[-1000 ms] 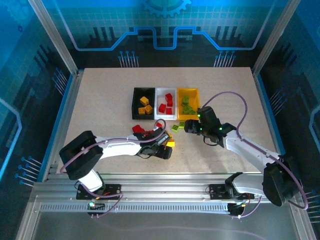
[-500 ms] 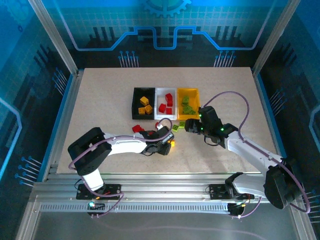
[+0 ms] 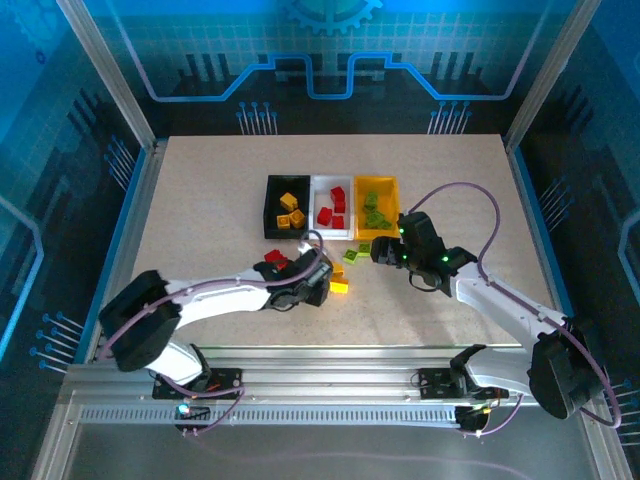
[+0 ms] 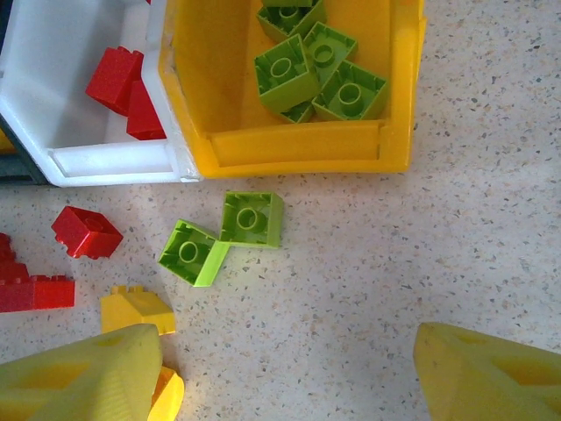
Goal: Sort the legos into containers by color
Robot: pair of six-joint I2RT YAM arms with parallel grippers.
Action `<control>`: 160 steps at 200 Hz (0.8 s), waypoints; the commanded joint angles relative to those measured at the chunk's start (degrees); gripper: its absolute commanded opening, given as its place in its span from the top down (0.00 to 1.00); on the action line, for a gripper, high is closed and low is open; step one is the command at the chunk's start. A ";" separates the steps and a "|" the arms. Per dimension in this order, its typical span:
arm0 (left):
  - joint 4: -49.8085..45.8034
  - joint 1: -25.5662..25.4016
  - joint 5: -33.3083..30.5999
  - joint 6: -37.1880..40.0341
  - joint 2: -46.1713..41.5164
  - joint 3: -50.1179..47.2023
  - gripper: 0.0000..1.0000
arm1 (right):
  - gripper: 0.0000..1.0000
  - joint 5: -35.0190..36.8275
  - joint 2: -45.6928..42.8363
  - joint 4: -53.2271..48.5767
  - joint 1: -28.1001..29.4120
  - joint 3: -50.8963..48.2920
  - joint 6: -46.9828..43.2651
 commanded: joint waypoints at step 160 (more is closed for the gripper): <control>-6.15 26.99 -7.45 -2.86 30.64 43.47 0.53 | 0.22 -0.46 0.01 -0.24 -0.77 -1.03 0.48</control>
